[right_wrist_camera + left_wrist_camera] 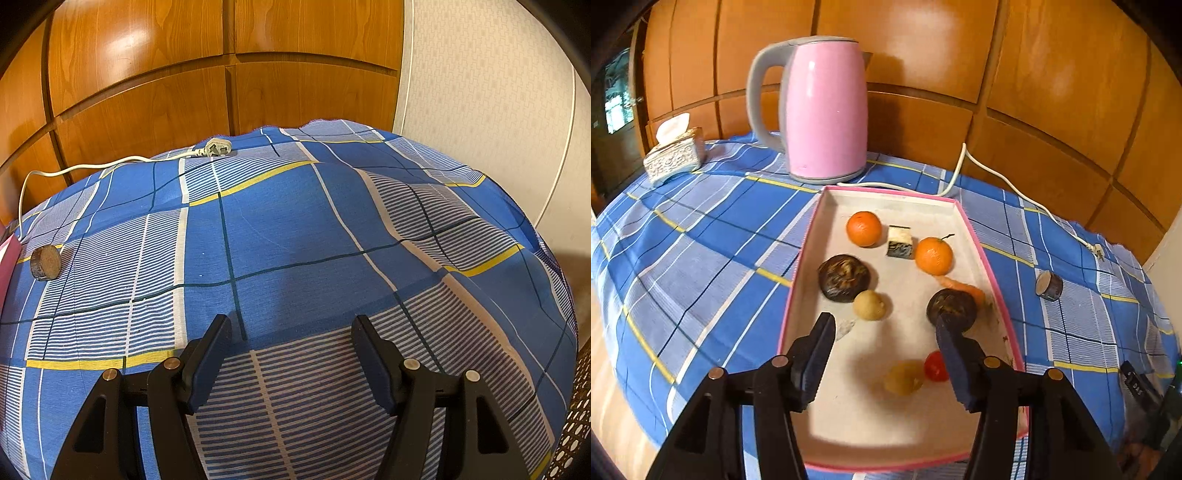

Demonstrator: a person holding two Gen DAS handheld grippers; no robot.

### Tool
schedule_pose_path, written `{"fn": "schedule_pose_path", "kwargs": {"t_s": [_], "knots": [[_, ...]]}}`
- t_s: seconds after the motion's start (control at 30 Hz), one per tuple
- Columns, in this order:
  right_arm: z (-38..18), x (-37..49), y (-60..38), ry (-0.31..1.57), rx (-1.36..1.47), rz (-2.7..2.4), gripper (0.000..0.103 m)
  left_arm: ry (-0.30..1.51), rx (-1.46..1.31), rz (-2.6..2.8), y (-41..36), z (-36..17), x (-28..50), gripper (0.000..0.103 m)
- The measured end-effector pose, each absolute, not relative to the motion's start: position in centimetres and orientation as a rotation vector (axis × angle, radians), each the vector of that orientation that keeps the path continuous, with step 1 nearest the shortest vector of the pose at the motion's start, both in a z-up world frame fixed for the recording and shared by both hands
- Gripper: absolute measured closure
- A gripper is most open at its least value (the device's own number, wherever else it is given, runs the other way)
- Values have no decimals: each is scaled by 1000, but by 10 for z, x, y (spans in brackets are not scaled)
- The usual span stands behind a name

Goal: Organize fruits
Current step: 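Carry the orange into the tray beside the dark cube and open the left gripper, then withdraw the left gripper from the tray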

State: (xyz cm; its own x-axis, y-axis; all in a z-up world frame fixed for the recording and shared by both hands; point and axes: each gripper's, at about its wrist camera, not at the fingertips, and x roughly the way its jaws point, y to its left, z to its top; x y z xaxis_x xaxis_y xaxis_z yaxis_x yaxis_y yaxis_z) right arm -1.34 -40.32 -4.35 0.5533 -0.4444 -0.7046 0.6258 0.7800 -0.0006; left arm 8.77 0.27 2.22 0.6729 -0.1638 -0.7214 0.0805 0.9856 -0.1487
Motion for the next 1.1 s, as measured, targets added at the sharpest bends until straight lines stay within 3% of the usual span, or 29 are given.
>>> {"fn": "schedule_pose_path", "kwargs": {"t_s": [0.43,0.5,1.1], "knots": [[-44,-13,-403,751,262,-642,34,831,-162,-84,34,11,61,43],[-44,-13,-403,751,263,-642,34,824,-163,-64,38,9,57,37],[-44,-13,-403,752,261,-645,34,843,-257,64,80,-22,33,27]]}}
